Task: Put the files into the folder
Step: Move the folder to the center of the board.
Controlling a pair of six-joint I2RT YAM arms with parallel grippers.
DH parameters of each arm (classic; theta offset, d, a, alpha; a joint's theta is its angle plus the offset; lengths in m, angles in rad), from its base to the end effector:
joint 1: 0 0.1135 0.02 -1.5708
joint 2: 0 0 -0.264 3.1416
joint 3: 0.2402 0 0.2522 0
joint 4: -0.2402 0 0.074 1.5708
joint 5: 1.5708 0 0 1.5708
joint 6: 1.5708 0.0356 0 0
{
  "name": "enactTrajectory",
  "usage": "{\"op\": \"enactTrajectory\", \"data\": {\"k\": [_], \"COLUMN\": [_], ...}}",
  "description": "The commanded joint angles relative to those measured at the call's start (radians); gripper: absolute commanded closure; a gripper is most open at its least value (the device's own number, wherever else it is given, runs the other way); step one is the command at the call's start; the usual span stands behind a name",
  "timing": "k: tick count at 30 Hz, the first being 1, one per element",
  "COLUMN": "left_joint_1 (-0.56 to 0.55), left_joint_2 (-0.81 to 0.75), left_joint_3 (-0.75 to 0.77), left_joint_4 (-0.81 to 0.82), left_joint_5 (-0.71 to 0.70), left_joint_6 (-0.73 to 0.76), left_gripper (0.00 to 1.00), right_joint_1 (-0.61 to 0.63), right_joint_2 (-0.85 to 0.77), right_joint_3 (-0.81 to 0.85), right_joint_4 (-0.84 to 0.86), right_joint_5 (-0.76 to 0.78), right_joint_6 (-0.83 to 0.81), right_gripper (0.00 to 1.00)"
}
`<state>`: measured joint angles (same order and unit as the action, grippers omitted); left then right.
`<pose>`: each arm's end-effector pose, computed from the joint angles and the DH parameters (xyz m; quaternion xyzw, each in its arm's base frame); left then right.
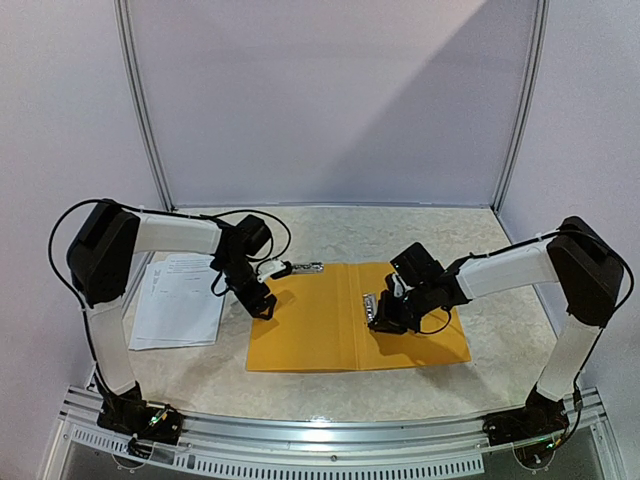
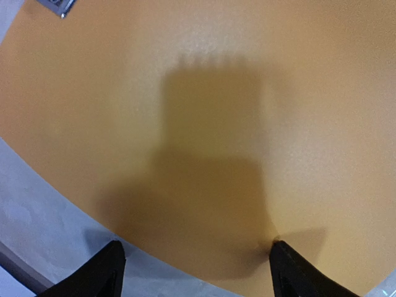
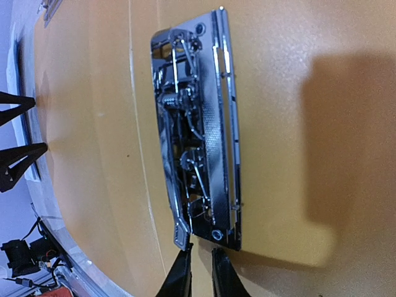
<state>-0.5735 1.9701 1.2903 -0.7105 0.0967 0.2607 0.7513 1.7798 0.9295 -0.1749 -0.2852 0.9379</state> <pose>0.3094 -0.2039 0.1417 0.4070 0.9077 -0.0616 0.0814 0.2399 0.2378 0.1348 0.0507 0.9527 0.2903 0.0748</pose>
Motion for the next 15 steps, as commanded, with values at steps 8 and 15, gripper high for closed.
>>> {"op": "enactTrajectory", "data": {"k": [8, 15], "left_joint_1": [-0.012, -0.014], "left_joint_2": [0.072, 0.074], "left_joint_3": [0.007, 0.007], "left_joint_4": [-0.026, -0.027], "left_joint_5": [-0.046, -0.045], "left_joint_6": [-0.024, -0.022], "left_gripper": [0.19, 0.19], "right_joint_1": [-0.007, -0.006], "right_joint_2": [-0.111, -0.107], "right_joint_3": [-0.077, -0.056], "right_joint_4": [0.120, 0.119], "right_joint_5": [-0.043, -0.021], "right_joint_6": [0.064, 0.067], "right_gripper": [0.88, 0.87]}}
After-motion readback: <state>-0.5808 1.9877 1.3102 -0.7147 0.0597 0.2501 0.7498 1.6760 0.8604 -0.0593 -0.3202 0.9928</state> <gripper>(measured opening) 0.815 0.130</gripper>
